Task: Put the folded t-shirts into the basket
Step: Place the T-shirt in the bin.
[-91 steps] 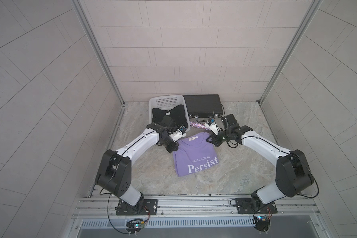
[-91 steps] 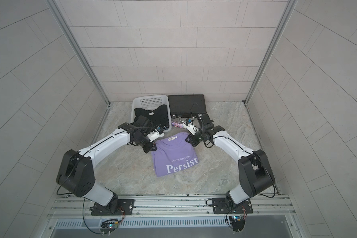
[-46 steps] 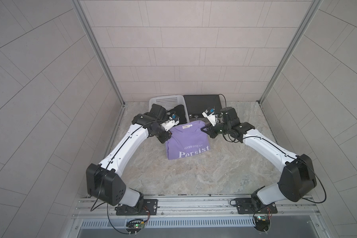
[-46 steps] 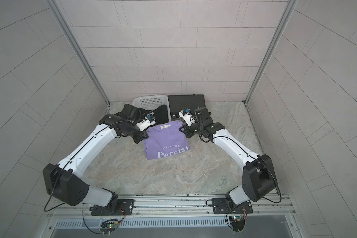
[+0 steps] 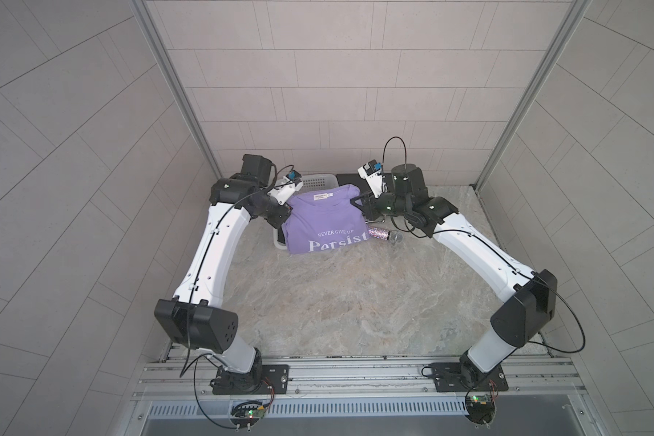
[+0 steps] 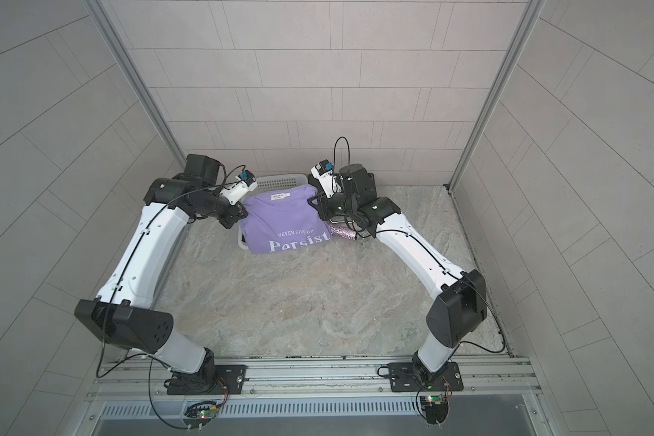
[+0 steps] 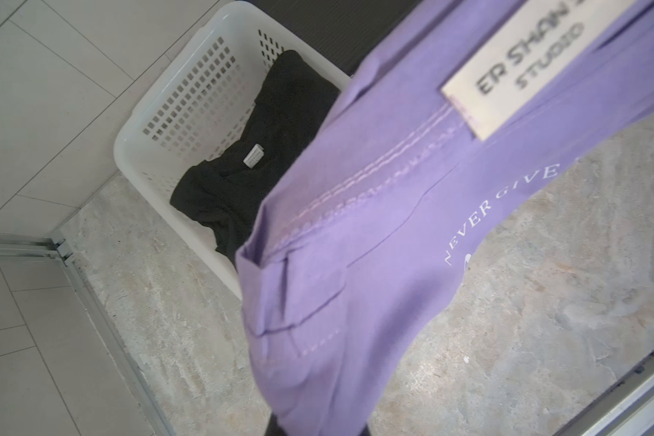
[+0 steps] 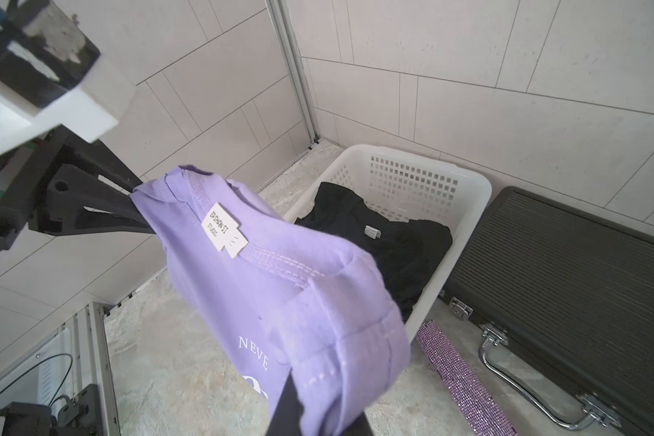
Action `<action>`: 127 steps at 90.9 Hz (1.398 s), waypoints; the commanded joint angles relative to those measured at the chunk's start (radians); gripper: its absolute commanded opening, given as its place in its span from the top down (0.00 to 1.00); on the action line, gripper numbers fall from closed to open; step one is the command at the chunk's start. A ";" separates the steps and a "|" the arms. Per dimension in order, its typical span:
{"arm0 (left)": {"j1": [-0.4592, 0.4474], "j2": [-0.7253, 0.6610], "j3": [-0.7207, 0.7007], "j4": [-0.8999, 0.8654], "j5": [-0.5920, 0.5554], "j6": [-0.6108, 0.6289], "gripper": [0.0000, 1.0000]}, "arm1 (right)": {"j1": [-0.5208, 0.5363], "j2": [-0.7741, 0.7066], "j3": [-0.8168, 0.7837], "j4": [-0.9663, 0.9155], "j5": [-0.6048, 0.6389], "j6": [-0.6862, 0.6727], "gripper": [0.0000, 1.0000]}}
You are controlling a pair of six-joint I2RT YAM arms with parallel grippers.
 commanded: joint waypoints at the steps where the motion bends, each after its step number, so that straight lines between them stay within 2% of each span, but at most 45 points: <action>1: 0.034 0.082 0.087 -0.095 0.021 0.022 1.00 | 0.017 0.070 0.108 -0.063 0.032 0.050 1.00; 37: 0.136 0.377 0.338 -0.146 -0.007 0.019 1.00 | 0.027 0.521 0.641 -0.308 0.022 0.053 1.00; 53: 0.141 0.512 0.459 -0.171 -0.046 0.017 1.00 | 0.018 0.719 0.906 -0.402 0.046 0.038 1.00; 62: 0.142 0.562 0.487 -0.143 -0.080 0.011 1.00 | 0.006 0.793 0.983 -0.412 0.065 0.034 1.00; 81: 0.142 0.614 0.496 -0.068 -0.086 -0.020 1.00 | -0.021 0.853 1.003 -0.412 0.042 0.037 1.00; 99: 0.143 0.625 0.501 -0.043 -0.075 -0.023 1.00 | -0.025 0.819 0.996 -0.431 0.022 0.037 1.00; 111: 0.143 0.605 0.501 -0.065 -0.071 0.000 1.00 | -0.021 0.721 0.906 -0.423 0.008 0.058 1.00; 127: 0.142 0.519 0.474 -0.131 -0.041 0.030 1.00 | 0.002 0.513 0.685 -0.358 -0.011 0.070 1.00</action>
